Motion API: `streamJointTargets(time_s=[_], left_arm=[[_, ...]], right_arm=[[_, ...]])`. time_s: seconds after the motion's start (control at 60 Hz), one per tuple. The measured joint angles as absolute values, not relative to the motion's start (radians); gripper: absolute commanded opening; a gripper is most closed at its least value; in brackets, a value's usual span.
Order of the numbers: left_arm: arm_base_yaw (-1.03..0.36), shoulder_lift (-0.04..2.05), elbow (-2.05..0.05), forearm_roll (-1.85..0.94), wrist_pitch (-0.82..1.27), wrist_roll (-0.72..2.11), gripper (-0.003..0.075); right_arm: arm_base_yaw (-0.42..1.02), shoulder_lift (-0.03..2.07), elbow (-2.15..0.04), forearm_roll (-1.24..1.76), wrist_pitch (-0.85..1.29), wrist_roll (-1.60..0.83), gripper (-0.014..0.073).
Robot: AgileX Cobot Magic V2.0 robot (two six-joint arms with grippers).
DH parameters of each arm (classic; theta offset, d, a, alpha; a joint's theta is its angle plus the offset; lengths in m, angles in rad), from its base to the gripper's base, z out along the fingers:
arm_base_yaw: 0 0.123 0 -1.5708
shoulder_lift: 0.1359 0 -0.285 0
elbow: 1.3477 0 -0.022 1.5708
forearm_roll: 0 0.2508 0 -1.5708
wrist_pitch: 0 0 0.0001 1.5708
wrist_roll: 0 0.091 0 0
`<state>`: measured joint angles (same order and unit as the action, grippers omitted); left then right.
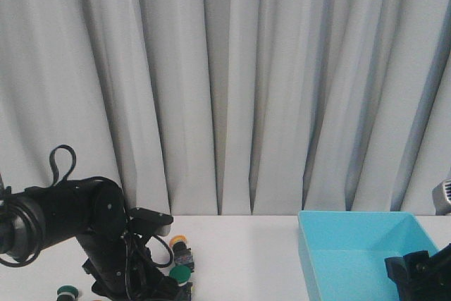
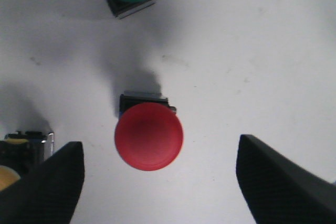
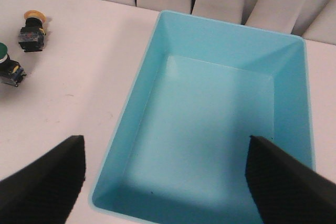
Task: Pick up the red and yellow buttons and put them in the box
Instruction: 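Lower the left gripper onto the red-capped button and close it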
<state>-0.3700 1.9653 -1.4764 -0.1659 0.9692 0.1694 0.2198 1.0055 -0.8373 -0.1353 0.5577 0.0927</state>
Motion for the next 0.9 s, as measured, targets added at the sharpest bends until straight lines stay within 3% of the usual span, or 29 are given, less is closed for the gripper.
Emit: streamJointTargets(time_s=[0.367,0.533,0.767,0.9], left_arm=[[-0.37,2.019,-1.48,-0.134,0.946,0.131,0.0575],[-0.37,2.038,-1.481,-0.134,0.946,0.131,0.0536],[-0.37,2.066,-1.481,-0.14,0.944,0.153,0.0399],[-0.37,2.082,-1.481,-0.147,0.932,0.161,0.027]], right_arm=[[0.22,1.005,-0.837,-0.128,0.565,0.091,0.059],[0.22,1.005,-0.837,-0.128,0.565,0.091,0.059],[0.22,1.005,-0.837,-0.128,0.566,0.088,0.059],[0.22,1.005,-0.837,-0.128,0.566,0.088,0.059]])
